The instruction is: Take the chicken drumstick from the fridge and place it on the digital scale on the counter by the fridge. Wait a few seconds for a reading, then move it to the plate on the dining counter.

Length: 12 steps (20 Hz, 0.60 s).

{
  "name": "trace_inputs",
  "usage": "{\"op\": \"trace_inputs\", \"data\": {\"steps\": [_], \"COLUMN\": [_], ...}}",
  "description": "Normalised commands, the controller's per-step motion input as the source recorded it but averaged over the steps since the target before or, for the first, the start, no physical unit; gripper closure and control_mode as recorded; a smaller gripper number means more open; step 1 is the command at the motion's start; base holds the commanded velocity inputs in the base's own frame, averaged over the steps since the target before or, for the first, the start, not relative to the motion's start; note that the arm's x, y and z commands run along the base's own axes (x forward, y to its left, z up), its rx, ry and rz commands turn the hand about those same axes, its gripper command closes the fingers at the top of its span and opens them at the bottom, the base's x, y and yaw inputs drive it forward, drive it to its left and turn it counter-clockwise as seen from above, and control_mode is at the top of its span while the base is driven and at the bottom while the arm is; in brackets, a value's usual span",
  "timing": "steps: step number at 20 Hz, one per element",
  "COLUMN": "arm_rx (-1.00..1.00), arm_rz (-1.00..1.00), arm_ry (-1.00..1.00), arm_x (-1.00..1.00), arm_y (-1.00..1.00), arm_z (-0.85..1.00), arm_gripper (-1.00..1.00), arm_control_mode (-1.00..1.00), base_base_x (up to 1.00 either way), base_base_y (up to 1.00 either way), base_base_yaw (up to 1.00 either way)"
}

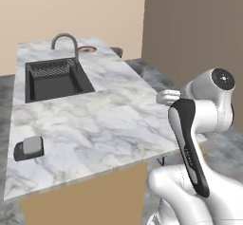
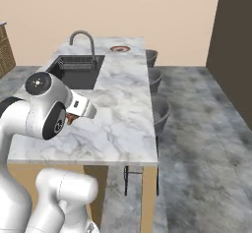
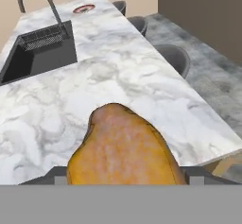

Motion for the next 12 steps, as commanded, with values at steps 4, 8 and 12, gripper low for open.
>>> {"op": "trace_inputs", "data": {"steps": [4,8,12], "arm_rx": [0.00,0.00,0.00], "arm_rz": [0.00,0.00,0.00], "arm_ry": [0.00,0.00,0.00], "arm_x": [0.00,0.00,0.00], "arm_y": [0.00,0.00,0.00], "arm_z": [0.00,0.00,0.00], "arm_gripper": [1.00,1.00,1.00], "arm_control_mode": [1.00,1.00,1.00], "base_base_x": [0.12,0.12,0.23], "base_base_y": [-1.00,-1.00,-1.00], "base_base_yaw": [0.00,0.00,0.01]}}
